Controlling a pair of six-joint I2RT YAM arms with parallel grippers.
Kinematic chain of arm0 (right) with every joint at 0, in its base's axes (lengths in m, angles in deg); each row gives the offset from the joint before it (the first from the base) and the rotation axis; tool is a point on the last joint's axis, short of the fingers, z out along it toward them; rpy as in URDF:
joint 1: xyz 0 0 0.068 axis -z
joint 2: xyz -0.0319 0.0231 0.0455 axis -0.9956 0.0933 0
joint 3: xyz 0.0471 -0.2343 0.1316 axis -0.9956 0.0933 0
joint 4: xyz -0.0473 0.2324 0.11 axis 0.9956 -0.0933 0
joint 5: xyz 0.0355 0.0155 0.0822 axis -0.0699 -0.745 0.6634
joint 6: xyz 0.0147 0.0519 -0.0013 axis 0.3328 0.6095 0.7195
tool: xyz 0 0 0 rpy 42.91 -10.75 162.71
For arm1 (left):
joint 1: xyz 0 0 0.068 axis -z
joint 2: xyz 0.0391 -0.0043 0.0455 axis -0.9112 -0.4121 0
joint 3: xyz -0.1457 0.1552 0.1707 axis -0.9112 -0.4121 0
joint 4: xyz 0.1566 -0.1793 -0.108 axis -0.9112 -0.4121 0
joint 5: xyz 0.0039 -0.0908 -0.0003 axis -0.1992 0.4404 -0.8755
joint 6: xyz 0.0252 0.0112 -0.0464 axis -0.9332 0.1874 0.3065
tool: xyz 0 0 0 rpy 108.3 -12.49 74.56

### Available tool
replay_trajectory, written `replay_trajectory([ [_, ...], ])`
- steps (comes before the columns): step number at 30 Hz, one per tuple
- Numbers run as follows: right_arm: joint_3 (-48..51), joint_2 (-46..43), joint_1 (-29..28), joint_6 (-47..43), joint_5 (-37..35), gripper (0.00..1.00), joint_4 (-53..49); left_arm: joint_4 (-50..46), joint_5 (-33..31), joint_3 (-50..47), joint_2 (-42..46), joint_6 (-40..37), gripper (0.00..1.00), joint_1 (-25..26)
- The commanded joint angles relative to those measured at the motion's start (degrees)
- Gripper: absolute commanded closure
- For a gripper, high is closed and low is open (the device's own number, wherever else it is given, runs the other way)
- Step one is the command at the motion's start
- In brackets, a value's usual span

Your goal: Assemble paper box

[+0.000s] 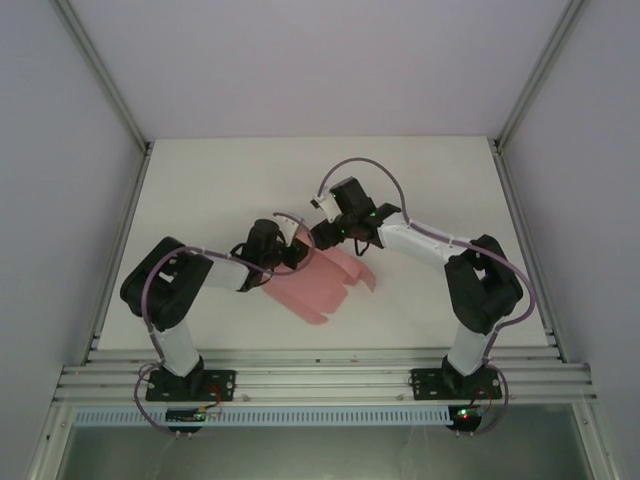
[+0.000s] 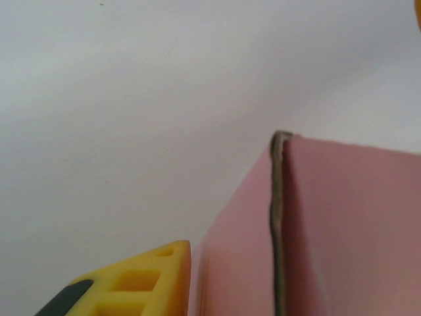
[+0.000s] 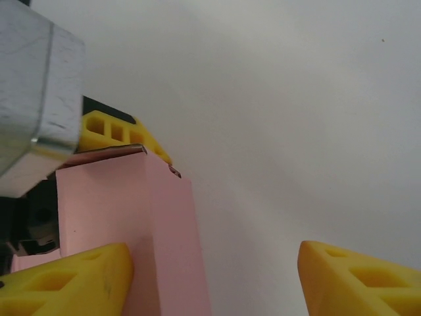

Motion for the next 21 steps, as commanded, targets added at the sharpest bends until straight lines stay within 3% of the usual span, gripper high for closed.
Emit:
replay_trajectory([
  [1, 1.1, 3.2, 0.1, -1.6, -1.3, 0.31, -5.8, 0.3, -0.2, 2.7, -0.9, 0.4, 0.75, 0.3],
  [3, 1.3, 3.2, 0.2, -1.5, -1.3, 0.31, -5.8, 1.0, -2.1, 2.7, -1.2, 0.5, 0.88, 0.3],
  [4, 1.2, 3.2, 0.3, -1.6, -1.2, 0.31, -5.8, 1.0, -3.9, 2.7, -1.5, 0.7, 1.00, 0.4],
  [8, 1.1, 3.2, 0.5, -1.5, -1.3, 0.30, -6.3, -0.2, -14.1, 2.7, -1.8, 3.1, 1.00, 0.9],
  [15, 1.4, -2.7, 2.8, 4.1, -5.0, 0.19, -4.6, -5.0, -11.7, 2.5, 1.9, 3.9, 1.00, 1.1],
  [18, 1.9, -9.4, 4.7, 6.4, -6.4, 0.02, -3.2, -12.7, -14.0, 4.5, 4.8, 7.5, 1.00, 1.2],
  [21, 4.0, -16.6, 6.2, 7.4, -7.7, 0.01, -2.5, -18.9, -19.1, 5.5, 8.0, 14.0, 1.00, 1.2],
])
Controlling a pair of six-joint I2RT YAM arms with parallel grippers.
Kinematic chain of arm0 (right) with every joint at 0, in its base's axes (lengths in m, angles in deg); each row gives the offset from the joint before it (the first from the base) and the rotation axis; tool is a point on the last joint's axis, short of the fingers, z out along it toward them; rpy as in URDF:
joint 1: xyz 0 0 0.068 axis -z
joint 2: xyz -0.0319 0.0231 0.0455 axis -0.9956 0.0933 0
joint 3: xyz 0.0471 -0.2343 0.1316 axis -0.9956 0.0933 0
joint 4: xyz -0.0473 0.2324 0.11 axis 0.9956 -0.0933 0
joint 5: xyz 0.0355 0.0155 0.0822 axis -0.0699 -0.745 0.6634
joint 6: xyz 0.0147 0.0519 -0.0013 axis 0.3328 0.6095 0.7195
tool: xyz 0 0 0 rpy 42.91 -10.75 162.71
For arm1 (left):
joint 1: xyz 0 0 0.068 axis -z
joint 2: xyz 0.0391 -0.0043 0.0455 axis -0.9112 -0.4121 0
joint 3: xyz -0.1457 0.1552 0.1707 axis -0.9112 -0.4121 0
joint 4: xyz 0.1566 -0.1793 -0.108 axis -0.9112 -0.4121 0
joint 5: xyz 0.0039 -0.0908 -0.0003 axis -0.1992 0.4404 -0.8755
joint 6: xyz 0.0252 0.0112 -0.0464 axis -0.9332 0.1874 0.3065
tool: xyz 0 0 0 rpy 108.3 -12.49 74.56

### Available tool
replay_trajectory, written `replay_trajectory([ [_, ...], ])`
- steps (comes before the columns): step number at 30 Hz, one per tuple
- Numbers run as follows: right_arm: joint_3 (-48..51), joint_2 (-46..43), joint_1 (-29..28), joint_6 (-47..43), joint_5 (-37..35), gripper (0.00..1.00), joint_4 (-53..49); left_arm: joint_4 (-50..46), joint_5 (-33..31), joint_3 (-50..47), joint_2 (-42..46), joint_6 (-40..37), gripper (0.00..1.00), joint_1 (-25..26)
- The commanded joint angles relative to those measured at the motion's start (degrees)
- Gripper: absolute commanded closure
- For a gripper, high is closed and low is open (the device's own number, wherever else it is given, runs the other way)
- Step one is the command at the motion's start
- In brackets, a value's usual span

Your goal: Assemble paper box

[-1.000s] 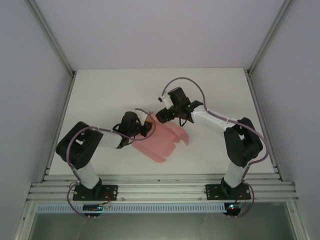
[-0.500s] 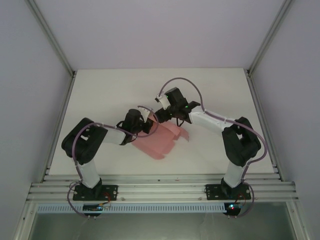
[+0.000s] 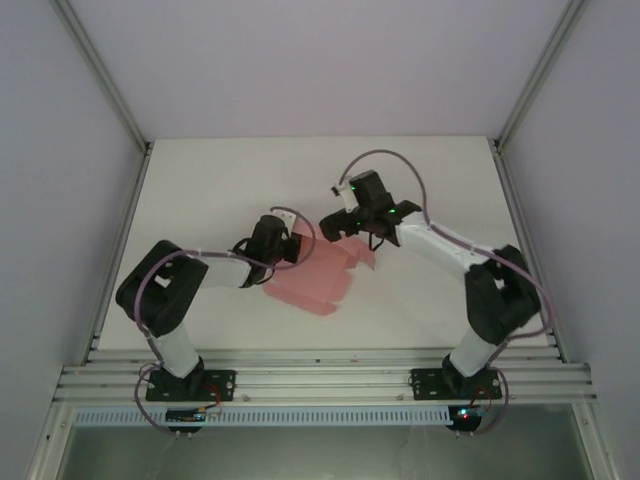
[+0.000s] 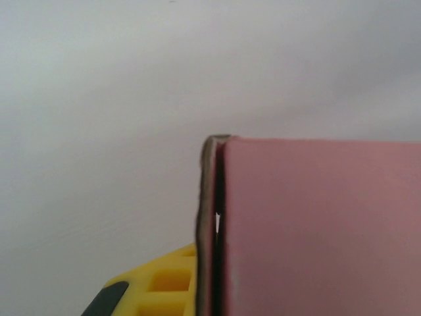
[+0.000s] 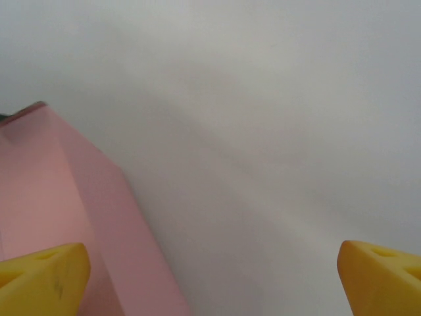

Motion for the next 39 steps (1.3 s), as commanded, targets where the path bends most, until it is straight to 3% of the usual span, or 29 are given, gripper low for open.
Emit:
replay_trajectory([
  [1, 2.2, -9.9, 1.3, 2.3, -3.3, 0.01, -1.5, -8.4, -6.6, 1.9, 5.1, 8.5, 1.00, -0.2],
  [6, 5.1, -15.5, 1.3, 2.3, -4.5, 0.01, -3.7, -10.8, -3.4, 1.3, 9.3, 9.9, 1.00, -0.1],
  [11, 4.2, -12.9, 1.4, 2.1, -2.2, 0.01, -3.8, -14.8, -4.2, 2.1, 10.9, 11.0, 1.00, 0.0],
  [16, 4.7, -9.7, 0.9, -0.2, -5.1, 0.01, -4.2, -15.1, -3.4, 2.1, 10.4, 12.1, 1.00, 0.0],
  [26, 6.9, -4.1, -1.7, 0.3, -4.5, 0.01, 7.2, -15.6, 1.7, 4.9, 7.5, 15.1, 1.00, 0.0],
  [32, 9.4, -2.9, -2.2, 11.1, -2.4, 0.01, 20.3, -13.4, 5.8, 5.1, 6.9, 18.8, 1.00, 0.0],
  [39, 11.6, -7.5, -2.2, 11.9, -6.8, 0.01, 17.8, -13.4, 6.8, 5.1, 8.6, 22.0, 1.00, -0.2],
])
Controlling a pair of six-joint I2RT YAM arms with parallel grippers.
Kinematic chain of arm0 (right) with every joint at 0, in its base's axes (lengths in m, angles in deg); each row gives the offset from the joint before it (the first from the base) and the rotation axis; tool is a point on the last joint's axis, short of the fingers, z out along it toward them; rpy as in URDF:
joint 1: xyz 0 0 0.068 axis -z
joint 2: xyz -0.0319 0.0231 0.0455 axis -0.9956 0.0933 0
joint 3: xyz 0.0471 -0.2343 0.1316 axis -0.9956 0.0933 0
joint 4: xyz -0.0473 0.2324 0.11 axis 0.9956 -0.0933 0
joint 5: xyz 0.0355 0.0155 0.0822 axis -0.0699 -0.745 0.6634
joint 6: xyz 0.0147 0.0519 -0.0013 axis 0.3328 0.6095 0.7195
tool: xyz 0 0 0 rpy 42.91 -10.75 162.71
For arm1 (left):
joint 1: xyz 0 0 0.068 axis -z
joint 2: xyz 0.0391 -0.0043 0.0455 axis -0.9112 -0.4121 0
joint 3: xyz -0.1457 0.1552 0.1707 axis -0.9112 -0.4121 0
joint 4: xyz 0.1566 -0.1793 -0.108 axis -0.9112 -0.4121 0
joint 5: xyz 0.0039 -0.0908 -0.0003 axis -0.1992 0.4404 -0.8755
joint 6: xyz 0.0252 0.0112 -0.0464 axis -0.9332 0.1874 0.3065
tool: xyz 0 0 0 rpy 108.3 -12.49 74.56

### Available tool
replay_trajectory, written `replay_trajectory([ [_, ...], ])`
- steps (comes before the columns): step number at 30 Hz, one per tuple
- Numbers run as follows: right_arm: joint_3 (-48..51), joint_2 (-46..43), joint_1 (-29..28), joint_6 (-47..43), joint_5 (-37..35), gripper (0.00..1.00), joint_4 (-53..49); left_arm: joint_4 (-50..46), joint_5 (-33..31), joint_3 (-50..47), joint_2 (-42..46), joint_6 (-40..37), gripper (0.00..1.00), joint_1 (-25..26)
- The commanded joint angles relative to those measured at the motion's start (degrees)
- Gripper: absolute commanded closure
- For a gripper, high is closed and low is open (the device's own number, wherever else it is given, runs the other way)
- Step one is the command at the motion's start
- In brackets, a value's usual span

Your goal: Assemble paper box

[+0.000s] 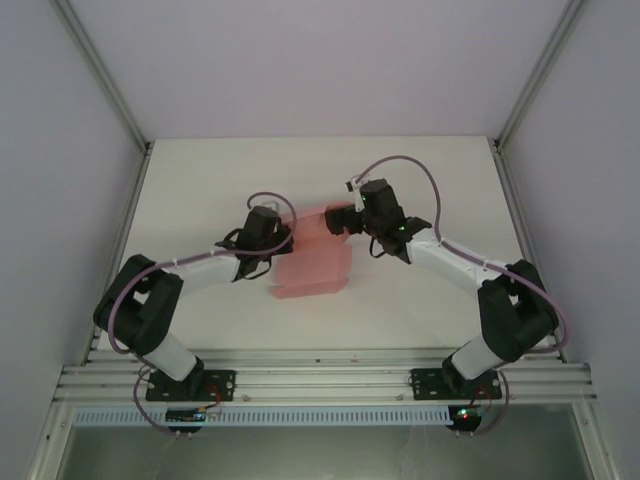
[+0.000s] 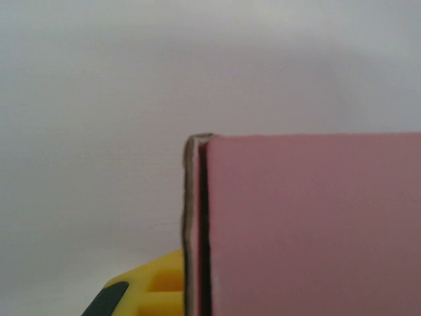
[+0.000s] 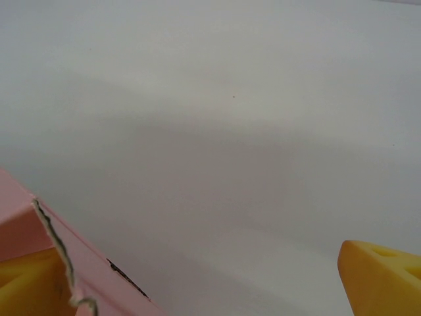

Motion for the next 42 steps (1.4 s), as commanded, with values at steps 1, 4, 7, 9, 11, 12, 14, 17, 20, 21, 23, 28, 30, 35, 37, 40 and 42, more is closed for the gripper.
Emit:
replay_trajectory([
  [1, 2.1, -4.5, -0.8, 2.4, -1.0, 0.01, 1.4, 1.4, 3.6, 2.3, 1.6, 0.3, 1.00, 1.0],
  [4, 3.4, -9.0, -0.4, 2.1, -2.4, 0.01, -3.4, 0.1, 3.0, 2.3, 2.9, 0.5, 1.00, 0.3],
  [7, 4.9, -13.1, 0.1, 2.1, -2.3, 0.01, -8.9, -0.3, 2.7, 1.9, 4.0, 0.1, 1.00, 0.1],
  [9, 6.1, -15.4, 0.1, 2.2, -1.8, 0.01, -12.1, -0.3, 2.6, 1.8, 4.1, 0.1, 1.00, 0.1],
  [11, 7.4, -17.8, 0.1, 2.1, -1.8, 0.02, -14.7, -0.5, 2.7, 1.8, 4.2, 0.0, 1.00, 0.0],
  [12, 8.0, -18.9, 0.1, 2.2, -2.3, 0.01, -15.7, -0.7, 2.8, 1.9, 4.1, -0.2, 1.00, 0.0],
  [14, 9.4, -20.9, 0.2, 2.3, -2.8, 0.01, -17.8, -1.3, 2.9, 2.0, 4.1, -0.6, 1.00, 0.0],
  [17, 10.3, -22.7, 0.7, 1.9, -4.9, 0.01, -20.5, -1.9, 2.8, 2.1, 4.3, -1.1, 1.00, 0.0],
  [20, 11.1, -22.8, 1.7, 1.7, -4.8, 0.01, -20.9, -2.0, 3.3, 2.2, 4.4, -1.7, 1.00, 0.0],
  [21, 11.6, -22.6, 2.0, 1.8, -4.7, 0.01, -20.2, -2.0, 3.4, 2.2, 4.3, -1.8, 1.00, 0.0],
  [23, 12.4, -22.0, 2.4, 2.6, -4.9, 0.01, -17.5, -1.5, 4.2, 2.3, 4.1, -2.3, 1.00, 0.0],
  [28, 12.3, -19.1, 3.4, 3.6, -3.4, 0.01, -10.2, -0.6, 5.5, 2.2, 3.7, -2.3, 1.00, 0.0],
  [30, 11.4, -17.7, 3.5, 3.6, -1.6, 0.02, -8.3, -0.8, 5.9, 2.6, 3.4, -2.5, 1.00, 0.0],
  [35, 7.4, -12.4, 3.1, 1.5, 2.0, 0.01, -5.6, -0.8, 6.4, 2.8, 3.1, -2.1, 1.00, 0.0],
  [37, 6.2, -10.1, 2.4, 0.8, 4.7, 0.01, -5.1, -0.3, 7.1, 2.8, 3.1, -1.9, 1.00, 0.0],
  [40, 5.1, -6.8, 0.7, 0.9, 5.2, 0.01, -3.7, 0.0, 7.7, 3.1, 3.0, -1.6, 1.00, 0.0],
  [42, 4.3, -4.8, -0.2, 0.9, 5.1, 0.01, -3.0, -0.2, 7.9, 3.2, 2.9, -1.6, 1.00, 0.0],
])
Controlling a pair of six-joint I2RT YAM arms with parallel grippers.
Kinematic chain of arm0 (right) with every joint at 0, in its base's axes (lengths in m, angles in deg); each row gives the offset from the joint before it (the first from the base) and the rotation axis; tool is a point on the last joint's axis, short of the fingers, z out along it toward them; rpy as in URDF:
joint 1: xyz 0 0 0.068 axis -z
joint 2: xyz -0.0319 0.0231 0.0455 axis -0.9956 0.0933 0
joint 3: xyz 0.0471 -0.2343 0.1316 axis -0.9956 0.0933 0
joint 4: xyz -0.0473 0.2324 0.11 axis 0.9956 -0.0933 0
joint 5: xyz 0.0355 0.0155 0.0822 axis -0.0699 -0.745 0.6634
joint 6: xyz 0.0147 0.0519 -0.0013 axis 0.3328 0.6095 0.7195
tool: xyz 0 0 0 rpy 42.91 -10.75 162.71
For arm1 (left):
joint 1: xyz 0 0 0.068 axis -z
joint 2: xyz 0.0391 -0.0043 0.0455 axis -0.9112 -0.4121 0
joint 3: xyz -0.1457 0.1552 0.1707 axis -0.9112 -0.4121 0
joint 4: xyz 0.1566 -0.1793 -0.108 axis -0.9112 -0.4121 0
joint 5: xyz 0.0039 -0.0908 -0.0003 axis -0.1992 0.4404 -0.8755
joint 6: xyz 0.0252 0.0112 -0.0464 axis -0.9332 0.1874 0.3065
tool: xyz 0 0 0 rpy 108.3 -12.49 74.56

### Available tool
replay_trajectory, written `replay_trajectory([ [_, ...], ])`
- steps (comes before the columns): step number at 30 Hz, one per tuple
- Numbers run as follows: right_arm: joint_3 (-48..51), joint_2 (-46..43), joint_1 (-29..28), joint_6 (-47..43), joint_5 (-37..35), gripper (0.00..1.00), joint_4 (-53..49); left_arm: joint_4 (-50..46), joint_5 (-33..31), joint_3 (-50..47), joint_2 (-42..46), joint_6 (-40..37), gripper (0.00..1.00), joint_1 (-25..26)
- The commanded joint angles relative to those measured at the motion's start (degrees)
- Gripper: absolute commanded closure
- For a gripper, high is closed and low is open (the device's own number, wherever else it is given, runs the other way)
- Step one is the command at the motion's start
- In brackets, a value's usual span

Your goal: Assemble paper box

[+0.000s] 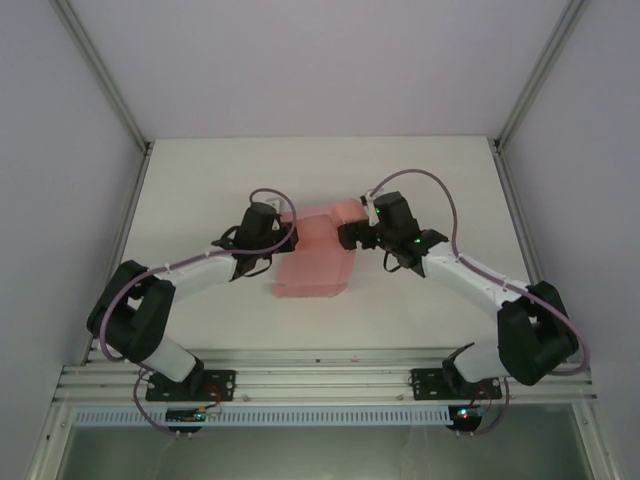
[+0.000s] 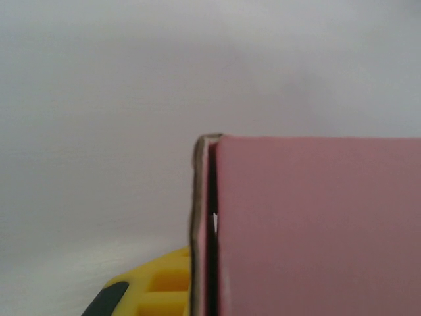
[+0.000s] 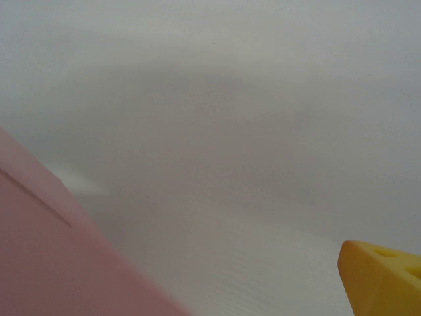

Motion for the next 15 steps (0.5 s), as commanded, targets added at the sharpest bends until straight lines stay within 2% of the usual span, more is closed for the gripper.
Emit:
replay_trajectory([
  [1, -2.7, 2.9, -1.6, -0.7, 2.2, 0.01, 2.4, 1.1, 2.3, 2.3, 0.2, 0.0, 1.00, 0.0],
  [8, -2.8, 2.1, -2.4, -0.6, 0.6, 0.01, -0.5, -0.2, 0.9, 1.8, 1.0, 0.1, 1.00, -0.2],
  [15, -0.1, -9.6, -2.1, -1.4, 0.5, 0.01, -8.0, -2.4, 0.7, 0.7, 2.1, -0.5, 1.00, -2.2],
])
